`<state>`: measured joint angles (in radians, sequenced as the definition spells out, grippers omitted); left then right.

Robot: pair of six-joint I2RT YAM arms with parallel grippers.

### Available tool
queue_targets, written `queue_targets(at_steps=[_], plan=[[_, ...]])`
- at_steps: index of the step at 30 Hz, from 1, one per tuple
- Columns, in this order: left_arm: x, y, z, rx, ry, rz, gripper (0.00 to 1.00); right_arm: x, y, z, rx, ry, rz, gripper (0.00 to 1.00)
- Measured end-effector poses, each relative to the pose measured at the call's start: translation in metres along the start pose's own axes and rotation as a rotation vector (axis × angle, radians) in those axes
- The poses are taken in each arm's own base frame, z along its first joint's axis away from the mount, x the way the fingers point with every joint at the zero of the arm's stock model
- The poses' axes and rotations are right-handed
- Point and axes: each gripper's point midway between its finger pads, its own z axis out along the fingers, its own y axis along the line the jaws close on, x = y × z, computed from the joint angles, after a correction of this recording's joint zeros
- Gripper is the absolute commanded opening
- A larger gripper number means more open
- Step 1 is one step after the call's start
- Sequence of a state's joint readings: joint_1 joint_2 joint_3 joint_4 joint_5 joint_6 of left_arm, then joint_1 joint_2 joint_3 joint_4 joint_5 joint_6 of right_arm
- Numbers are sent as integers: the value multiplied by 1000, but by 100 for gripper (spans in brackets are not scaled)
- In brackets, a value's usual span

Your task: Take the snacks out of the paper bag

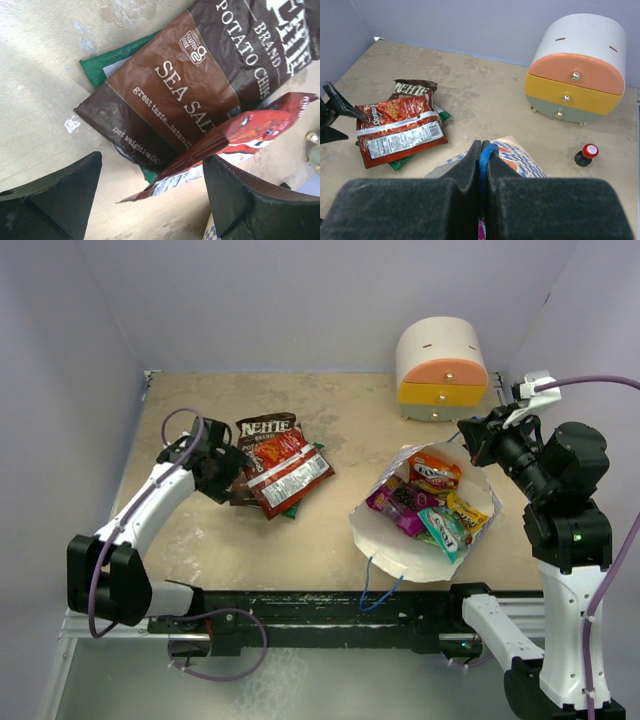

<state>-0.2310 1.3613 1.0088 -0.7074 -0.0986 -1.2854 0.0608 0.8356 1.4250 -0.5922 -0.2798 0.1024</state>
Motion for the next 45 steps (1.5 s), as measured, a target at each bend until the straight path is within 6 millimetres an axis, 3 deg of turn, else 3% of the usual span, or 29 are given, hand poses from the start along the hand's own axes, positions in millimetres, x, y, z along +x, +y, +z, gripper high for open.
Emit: queue_targets(at_steps=[10, 18, 21, 25, 29, 32, 35, 37, 43, 45], plan=[[0, -3, -73, 171, -7, 64, 84, 0, 1, 1, -9, 2, 0, 0], [36, -46, -128, 516, 108, 296, 80, 1, 6, -1, -33, 5, 1, 0], [72, -70, -156, 665, 146, 482, 77, 2, 9, -4, -46, 4, 0, 0], [143, -100, -219, 937, 198, 769, 74, 6, 11, -8, -54, 20, 1, 0], [207, -112, -268, 1129, 187, 1000, 75, 11, 13, -15, -53, 32, 3, 0], [257, -110, -289, 1222, 176, 1168, 75, 10, 14, -18, -54, 27, 1, 0], [307, -109, -293, 1268, 162, 1344, 75, 11, 14, -18, -54, 32, 3, 0], [341, -111, -285, 1285, 130, 1472, 73, 14, 14, -19, -53, 43, 6, 0], [401, -110, -234, 1248, 20, 1807, 68, 13, 15, -22, -53, 56, 13, 0], [410, -108, -216, 1232, -13, 1892, 61, 10, 16, -23, -53, 54, 14, 0]])
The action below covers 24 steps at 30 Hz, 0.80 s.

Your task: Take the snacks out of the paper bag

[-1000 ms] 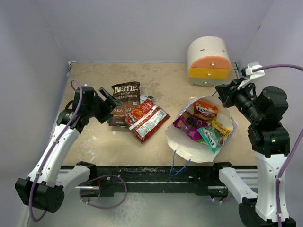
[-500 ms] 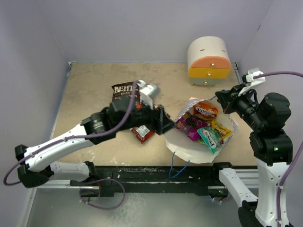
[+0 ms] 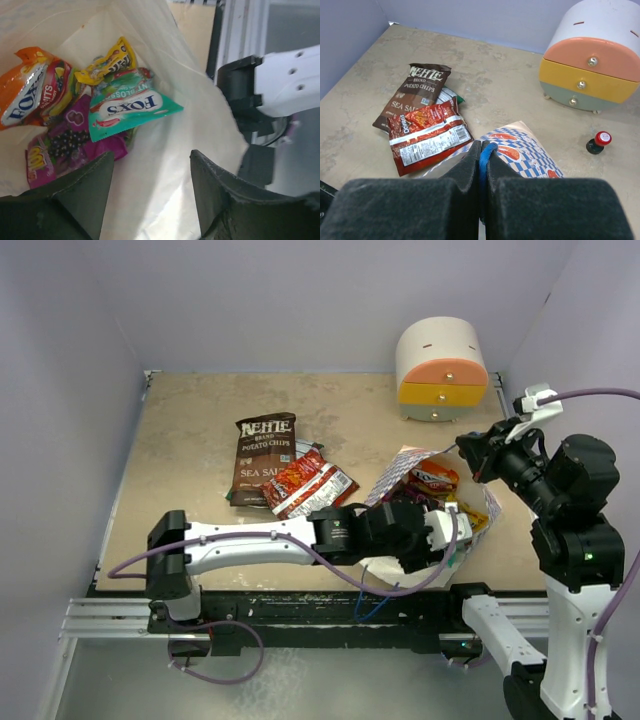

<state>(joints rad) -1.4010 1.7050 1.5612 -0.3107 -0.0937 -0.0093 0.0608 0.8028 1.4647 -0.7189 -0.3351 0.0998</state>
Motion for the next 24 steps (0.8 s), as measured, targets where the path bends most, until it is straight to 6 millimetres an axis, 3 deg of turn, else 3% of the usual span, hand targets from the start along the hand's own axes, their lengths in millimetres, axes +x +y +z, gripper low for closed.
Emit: queue_targets(at_steps=[4, 11, 18, 24], plan=[[21, 14, 28, -27, 55, 84, 53, 1, 1, -1, 1, 14, 8, 0], [31, 52, 59, -71, 31, 130, 61, 4, 2, -6, 2, 32, 11, 0], [54, 42, 90, 32, 42, 259, 73, 4, 3, -11, 2, 44, 0, 0], [69, 45, 99, 104, 59, 372, 73, 5, 3, -11, -1, 50, -6, 0]])
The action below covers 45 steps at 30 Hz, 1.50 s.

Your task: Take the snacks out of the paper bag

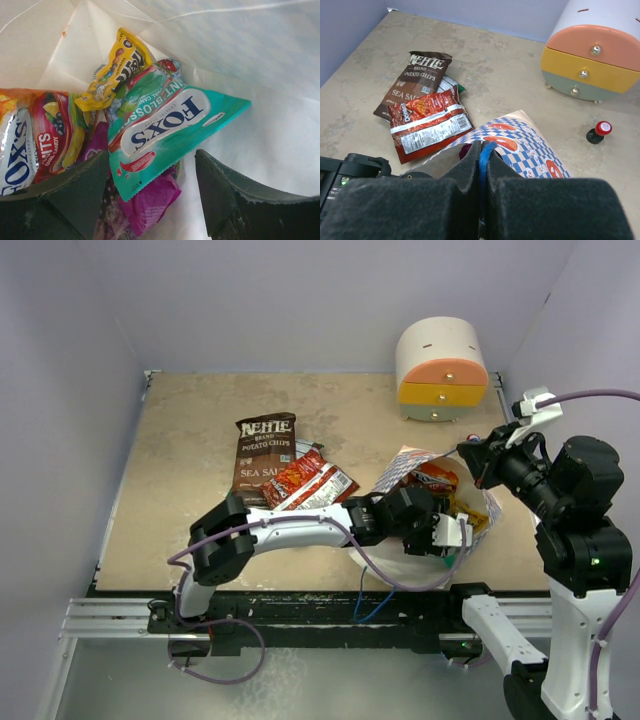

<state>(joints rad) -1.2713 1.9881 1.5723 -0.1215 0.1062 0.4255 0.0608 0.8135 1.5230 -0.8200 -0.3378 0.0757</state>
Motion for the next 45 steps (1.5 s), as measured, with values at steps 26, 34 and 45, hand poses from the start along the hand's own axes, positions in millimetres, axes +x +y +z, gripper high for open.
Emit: queue_targets(at_steps=[26, 34, 45], plan=[[22, 4, 34, 2, 82, 58, 0, 0, 3, 3, -21, 6, 2, 0], [-12, 14, -23, -48, 29, -27, 0, -1, 3, 0, -20, -2, -1, 0], [-94, 52, -165, -236, -148, -266, 0, -1, 3, -1, -19, -10, -22, 0]])
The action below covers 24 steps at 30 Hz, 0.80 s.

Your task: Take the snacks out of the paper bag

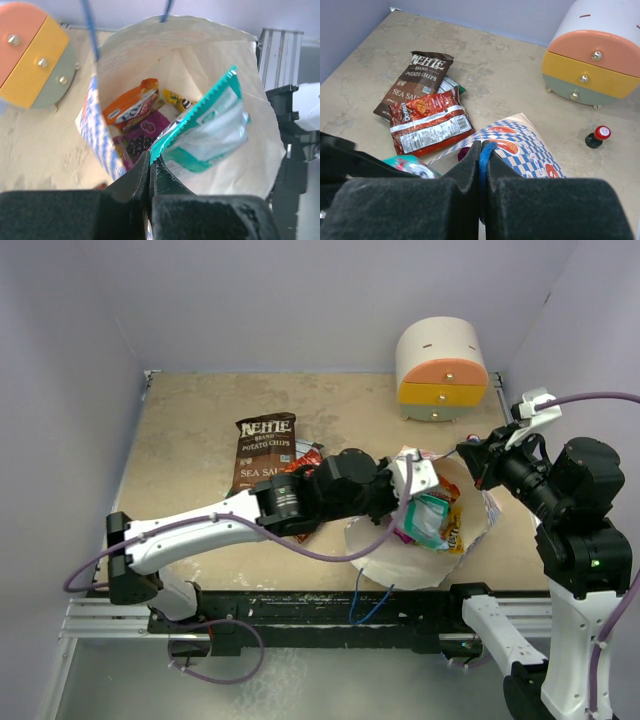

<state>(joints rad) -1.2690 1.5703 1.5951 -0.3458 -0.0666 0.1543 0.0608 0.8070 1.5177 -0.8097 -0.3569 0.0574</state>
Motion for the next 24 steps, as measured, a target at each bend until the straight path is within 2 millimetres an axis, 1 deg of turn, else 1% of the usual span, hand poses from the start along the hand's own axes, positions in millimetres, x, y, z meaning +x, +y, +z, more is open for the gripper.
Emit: queue_targets(at_steps=[4, 7, 13, 15, 17, 19, 20, 22, 24], plan=[[-12, 14, -40, -84, 12, -133, 0, -1, -1, 1, 2, -3, -1, 0], [-18, 25, -76, -148, 5, -229, 0, 0, -2, 2, 7, -3, -4, 0], [-30, 56, -157, -324, -43, -420, 0, 0, -2, -2, 12, -13, -29, 0], [-30, 65, -179, -384, -47, -478, 0, 2, -3, -2, 14, -10, -29, 0], [-26, 73, -197, -435, -37, -522, 0, 3, -5, -1, 24, -10, -29, 0], [-16, 79, -211, -478, -8, -554, 0, 3, -6, 0, 29, -12, -29, 0], [-7, 82, -217, -502, 21, -567, 0, 2, -7, 1, 32, -14, -30, 0], [6, 85, -220, -534, 75, -575, 0, 1, -8, 2, 35, -16, -30, 0], [26, 92, -218, -579, 160, -573, 0, 1, -9, 3, 40, -16, -30, 0]])
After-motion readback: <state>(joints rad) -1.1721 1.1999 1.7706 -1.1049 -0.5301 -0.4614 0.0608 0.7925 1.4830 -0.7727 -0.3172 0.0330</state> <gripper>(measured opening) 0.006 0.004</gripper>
